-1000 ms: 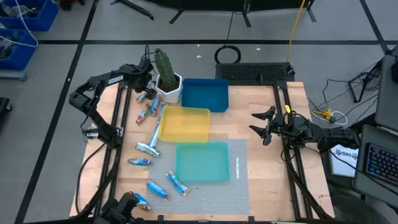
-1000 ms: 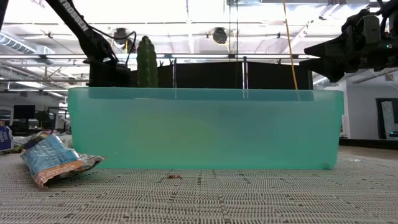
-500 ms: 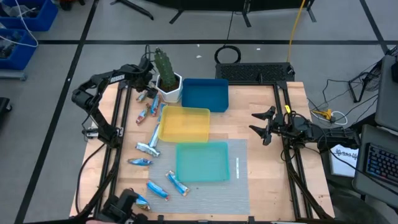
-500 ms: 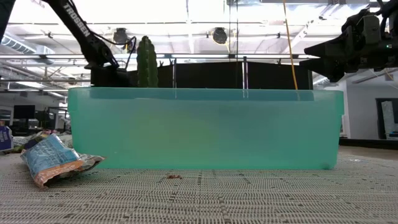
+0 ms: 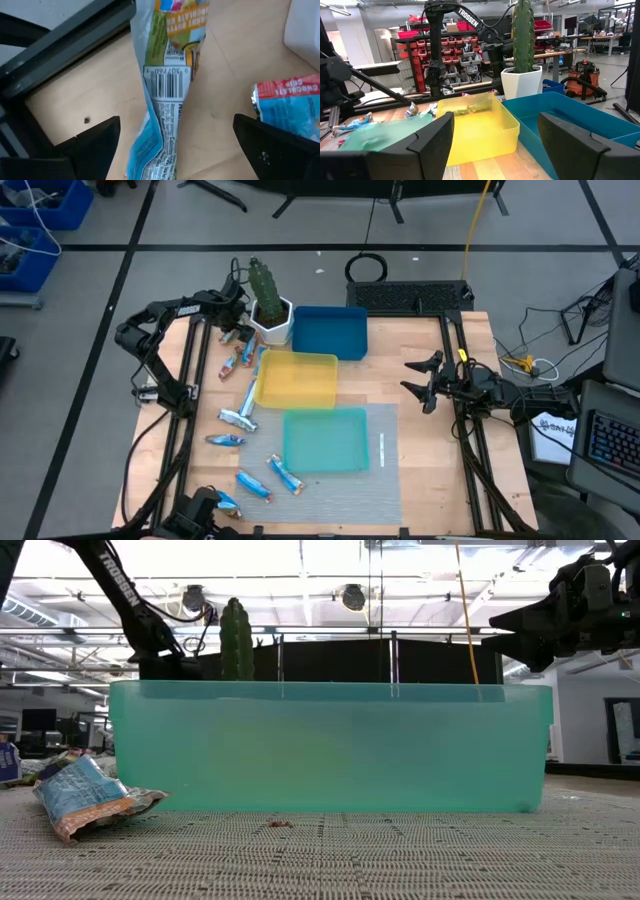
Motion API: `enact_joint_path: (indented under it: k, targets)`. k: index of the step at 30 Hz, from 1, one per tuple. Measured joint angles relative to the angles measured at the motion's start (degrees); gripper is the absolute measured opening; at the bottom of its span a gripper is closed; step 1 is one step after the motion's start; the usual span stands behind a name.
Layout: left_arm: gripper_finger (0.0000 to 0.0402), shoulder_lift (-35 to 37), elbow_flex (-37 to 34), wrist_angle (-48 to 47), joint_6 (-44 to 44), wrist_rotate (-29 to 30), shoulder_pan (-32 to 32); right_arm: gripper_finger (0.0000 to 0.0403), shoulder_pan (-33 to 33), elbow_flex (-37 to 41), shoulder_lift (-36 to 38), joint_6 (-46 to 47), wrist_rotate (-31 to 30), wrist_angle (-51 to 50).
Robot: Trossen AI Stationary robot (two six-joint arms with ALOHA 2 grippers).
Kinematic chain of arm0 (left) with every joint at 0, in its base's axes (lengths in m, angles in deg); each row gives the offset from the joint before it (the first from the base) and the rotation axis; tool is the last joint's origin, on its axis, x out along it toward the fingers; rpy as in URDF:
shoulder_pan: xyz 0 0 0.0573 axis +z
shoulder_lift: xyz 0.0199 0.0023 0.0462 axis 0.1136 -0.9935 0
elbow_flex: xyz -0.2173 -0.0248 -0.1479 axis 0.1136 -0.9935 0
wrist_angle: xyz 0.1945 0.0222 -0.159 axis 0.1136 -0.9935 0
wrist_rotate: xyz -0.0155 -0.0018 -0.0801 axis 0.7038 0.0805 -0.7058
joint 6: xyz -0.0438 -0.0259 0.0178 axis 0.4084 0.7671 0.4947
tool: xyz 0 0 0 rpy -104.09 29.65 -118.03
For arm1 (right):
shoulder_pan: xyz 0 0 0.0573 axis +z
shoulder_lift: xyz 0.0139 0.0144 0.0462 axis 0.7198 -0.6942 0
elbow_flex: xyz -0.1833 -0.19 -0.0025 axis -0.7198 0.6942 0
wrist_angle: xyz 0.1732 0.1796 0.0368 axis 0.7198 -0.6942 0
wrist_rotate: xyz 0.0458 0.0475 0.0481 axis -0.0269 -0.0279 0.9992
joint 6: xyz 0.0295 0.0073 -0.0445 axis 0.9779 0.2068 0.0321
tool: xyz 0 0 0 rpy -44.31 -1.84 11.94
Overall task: Pick and place Granola Bars by type
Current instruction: Put the yellow granola bar into the yellow bin
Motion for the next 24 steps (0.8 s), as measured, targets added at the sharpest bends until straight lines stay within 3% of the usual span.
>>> enact_joint_path:
  k: [13,24]
  targets:
    - [0.0383,0.0,-0.6,1.3,-3.6,0.8,0.0,0.0279,0.0,0.0,0.0,0.0,0.0,0.0]
    - [0.0247,0.0,-0.6,2.6,-6.8,2.3,-0.1,0.0279,0.0,0.0,0.0,0.0,0.0,0.0]
